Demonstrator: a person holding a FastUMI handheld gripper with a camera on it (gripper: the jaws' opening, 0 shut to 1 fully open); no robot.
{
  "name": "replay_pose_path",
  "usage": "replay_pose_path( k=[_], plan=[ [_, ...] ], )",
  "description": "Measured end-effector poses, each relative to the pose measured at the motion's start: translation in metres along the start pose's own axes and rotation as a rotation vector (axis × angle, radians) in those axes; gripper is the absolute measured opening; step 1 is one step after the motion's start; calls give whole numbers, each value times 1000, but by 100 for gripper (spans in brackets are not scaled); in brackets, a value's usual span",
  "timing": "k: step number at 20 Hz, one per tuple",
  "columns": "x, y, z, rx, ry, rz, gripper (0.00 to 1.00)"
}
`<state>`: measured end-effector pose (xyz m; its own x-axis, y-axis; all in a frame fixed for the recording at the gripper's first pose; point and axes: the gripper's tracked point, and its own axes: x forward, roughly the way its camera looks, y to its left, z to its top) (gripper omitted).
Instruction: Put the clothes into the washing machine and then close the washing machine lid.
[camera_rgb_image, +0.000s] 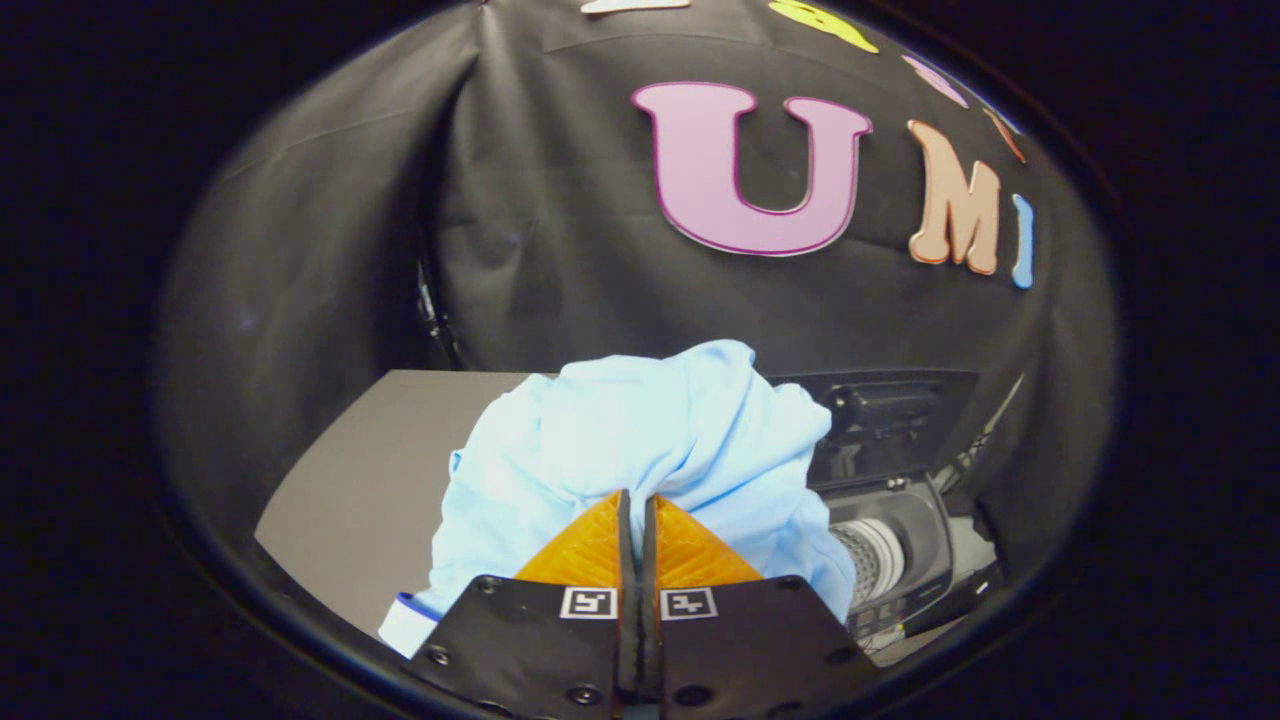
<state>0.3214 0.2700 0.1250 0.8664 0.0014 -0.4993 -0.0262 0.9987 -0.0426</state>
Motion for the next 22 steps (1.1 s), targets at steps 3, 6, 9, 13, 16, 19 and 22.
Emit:
replay_pose_path(
  k=[3, 6, 9, 13, 16, 19, 22],
  plan=[
    [-1, -6, -4, 5, -21, -35, 2],
    [-3, -9, -3, -27, -23, -86, 1],
    [0, -23, -4, -90, -9, -171, 1],
    [10, -30, -22, -33, 18, -224, 1],
    [10, -39, -24, 18, 43, -259, 1],
    [7, -40, -22, 54, 45, -301, 1],
    [6, -44, -21, 112, 18, -348, 1]
  ],
)
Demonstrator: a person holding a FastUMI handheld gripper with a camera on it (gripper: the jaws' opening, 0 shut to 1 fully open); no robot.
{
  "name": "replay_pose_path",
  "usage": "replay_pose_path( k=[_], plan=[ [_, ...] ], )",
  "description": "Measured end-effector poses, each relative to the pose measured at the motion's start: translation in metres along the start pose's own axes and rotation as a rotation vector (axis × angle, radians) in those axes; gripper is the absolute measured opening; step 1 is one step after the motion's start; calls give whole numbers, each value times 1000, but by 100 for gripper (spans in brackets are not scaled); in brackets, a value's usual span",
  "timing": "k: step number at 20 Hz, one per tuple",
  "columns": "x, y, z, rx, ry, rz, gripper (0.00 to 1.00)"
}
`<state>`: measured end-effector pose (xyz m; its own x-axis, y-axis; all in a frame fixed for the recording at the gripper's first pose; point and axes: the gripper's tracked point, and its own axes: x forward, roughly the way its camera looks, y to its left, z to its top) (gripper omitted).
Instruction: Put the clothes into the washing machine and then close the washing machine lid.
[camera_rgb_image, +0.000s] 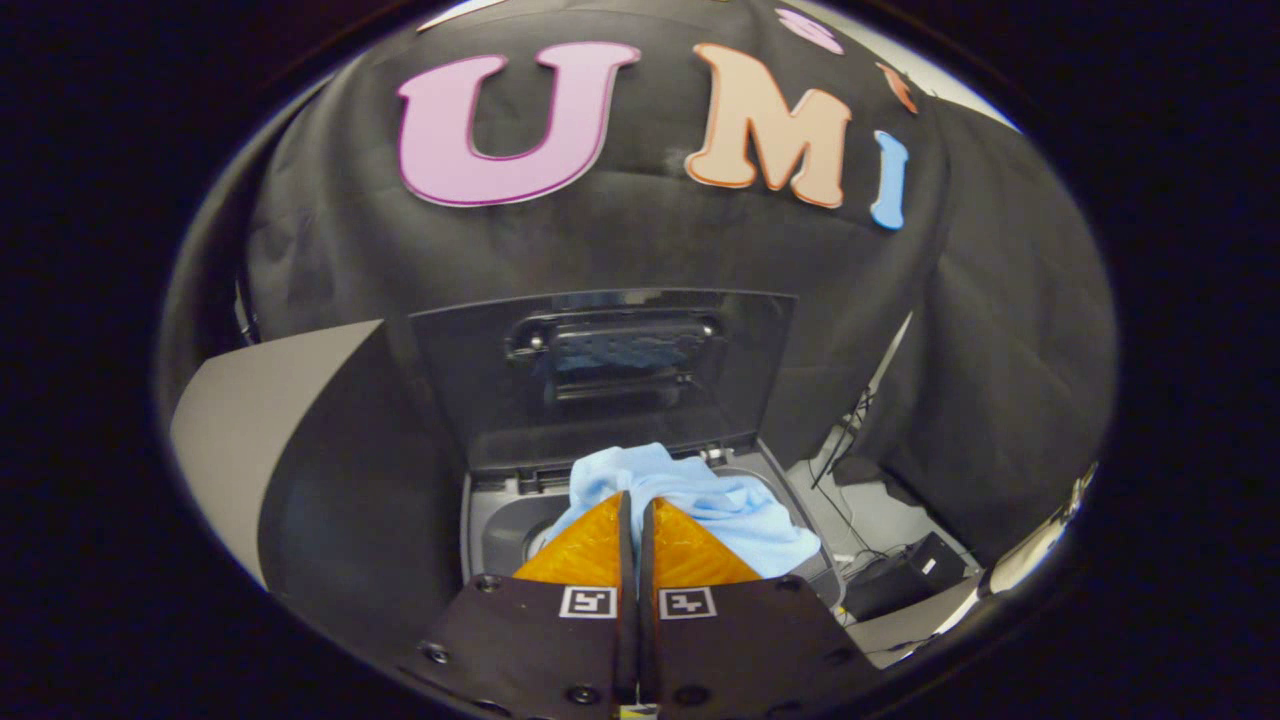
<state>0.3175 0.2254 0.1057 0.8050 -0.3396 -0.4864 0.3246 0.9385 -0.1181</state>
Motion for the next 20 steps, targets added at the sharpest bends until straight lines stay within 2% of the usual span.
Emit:
replay_pose_path(
  k=[2, 6, 11, 12, 17, 20],
  plan=[
    [-2, 1, -3, 20, 23, -20, 1],
    [8, 10, -4, 54, -2, 37, 1],
    [10, 13, -27, 5, 79, 79, 2],
    [9, 15, -27, 2, 77, 92, 7],
    [9, 28, -26, -22, 60, 165, 59],
    [4, 25, -23, -51, 36, 153, 90]
  ],
)
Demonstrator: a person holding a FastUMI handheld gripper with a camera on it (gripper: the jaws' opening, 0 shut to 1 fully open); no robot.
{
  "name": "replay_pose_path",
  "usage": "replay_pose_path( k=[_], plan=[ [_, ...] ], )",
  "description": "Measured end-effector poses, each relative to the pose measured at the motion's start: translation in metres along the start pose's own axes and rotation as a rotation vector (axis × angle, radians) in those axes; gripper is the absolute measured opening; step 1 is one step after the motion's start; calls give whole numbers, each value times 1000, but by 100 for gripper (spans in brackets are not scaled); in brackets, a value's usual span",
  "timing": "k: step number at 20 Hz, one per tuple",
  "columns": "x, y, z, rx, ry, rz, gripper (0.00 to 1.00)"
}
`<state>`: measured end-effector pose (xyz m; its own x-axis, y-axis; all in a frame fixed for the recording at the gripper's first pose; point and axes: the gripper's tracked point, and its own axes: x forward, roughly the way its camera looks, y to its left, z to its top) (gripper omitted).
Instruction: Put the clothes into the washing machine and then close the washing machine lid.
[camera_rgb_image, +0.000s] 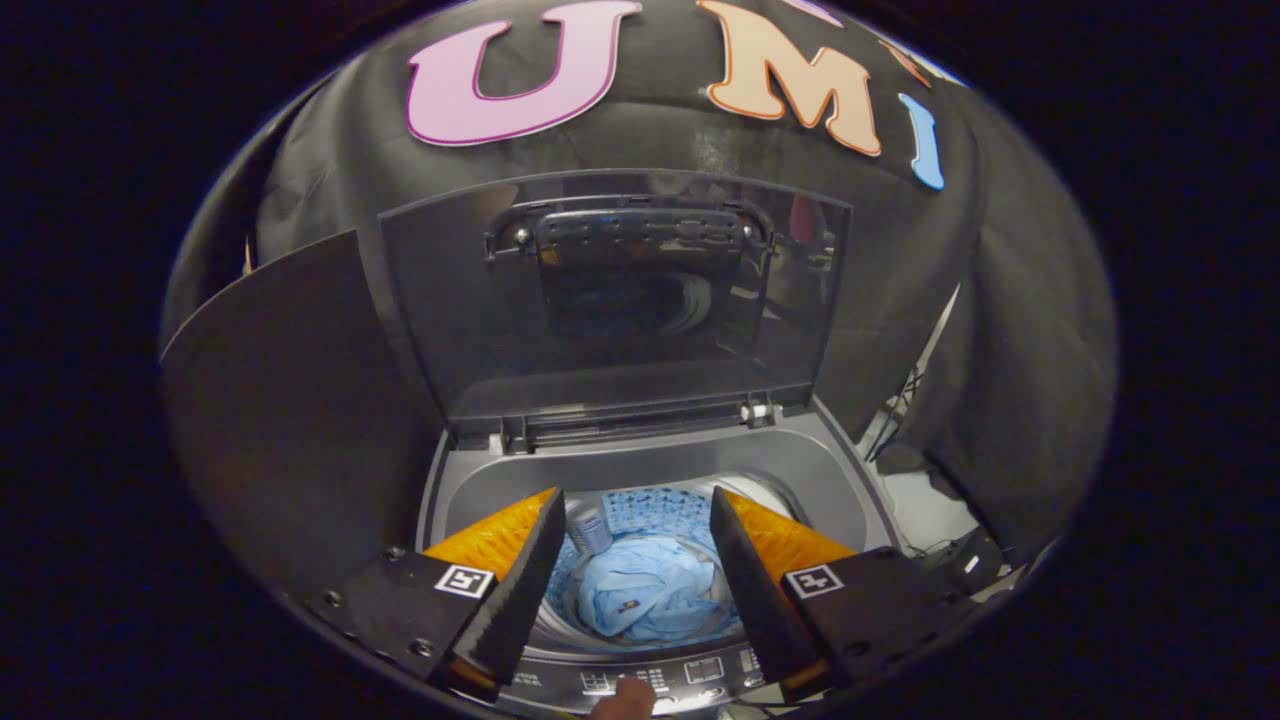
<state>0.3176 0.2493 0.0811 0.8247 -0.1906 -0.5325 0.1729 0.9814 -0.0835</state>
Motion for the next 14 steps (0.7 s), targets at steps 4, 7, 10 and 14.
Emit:
replay_pose_path(
  k=[4, 7, 10, 14],
  plan=[
    [-8, -3, 31, -10, -123, -7, 90],
    [-28, 7, 70, 11, -255, 41, 90],
    [-45, 22, 101, 65, -373, 117, 96],
    [-62, 24, 125, 64, -478, 108, 99]
  ],
)
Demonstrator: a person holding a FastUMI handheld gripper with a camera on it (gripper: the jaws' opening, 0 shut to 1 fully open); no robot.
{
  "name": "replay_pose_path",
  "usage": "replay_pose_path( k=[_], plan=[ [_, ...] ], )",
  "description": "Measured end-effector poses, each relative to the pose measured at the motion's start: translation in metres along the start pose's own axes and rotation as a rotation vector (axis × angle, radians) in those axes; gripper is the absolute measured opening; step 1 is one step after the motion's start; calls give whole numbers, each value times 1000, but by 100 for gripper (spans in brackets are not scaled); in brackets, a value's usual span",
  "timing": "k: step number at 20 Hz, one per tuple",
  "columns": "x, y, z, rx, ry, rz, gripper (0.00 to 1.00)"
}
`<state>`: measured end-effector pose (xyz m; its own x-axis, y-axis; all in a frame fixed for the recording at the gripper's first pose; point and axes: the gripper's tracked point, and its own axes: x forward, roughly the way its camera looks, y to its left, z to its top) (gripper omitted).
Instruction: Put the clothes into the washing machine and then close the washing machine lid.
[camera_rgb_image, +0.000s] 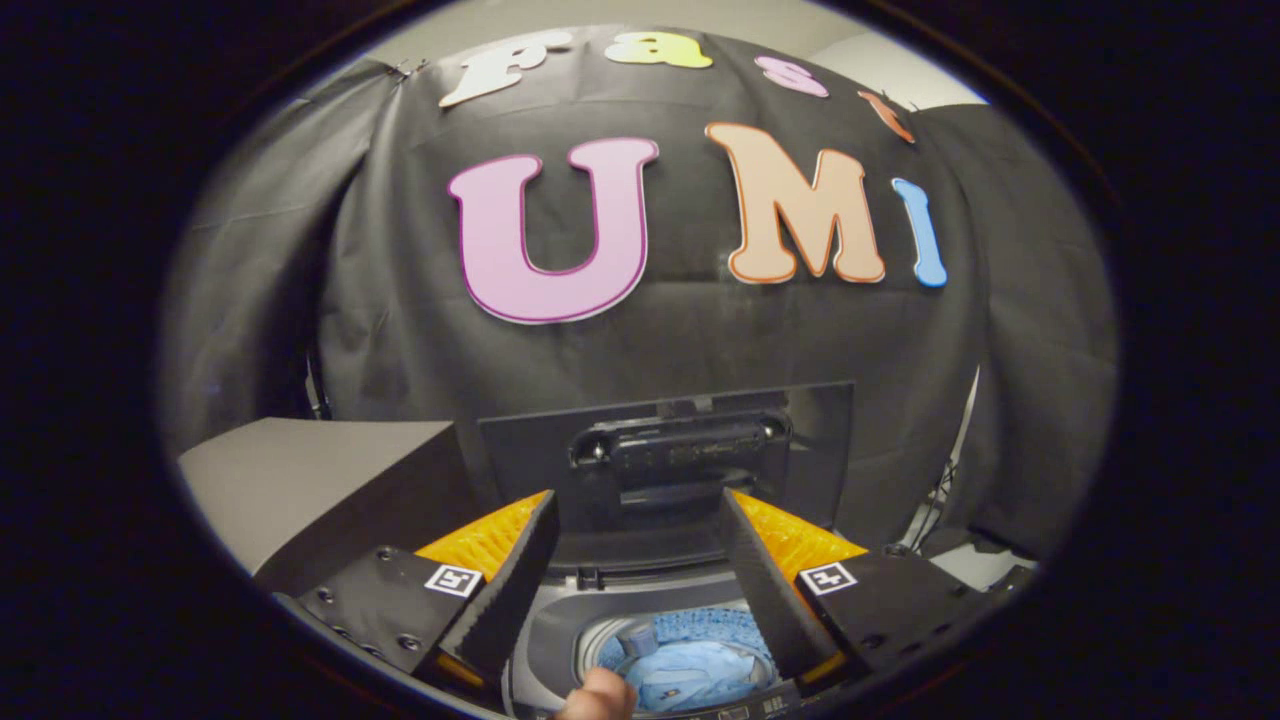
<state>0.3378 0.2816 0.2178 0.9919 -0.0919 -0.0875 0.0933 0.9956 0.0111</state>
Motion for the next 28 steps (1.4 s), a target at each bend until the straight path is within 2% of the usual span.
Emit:
replay_pose_path(
  k=[7, 18, 21, 24, 28],
  plan=[
    [-3, -3, 33, -76, -97, -1, 99],
    [69, 11, 124, -206, -206, 30, 100],
    [85, 16, 122, -264, -196, 44, 100],
    [103, 20, 106, -232, -172, 72, 100],
    [126, 4, 88, -187, -121, 42, 100]
  ],
)
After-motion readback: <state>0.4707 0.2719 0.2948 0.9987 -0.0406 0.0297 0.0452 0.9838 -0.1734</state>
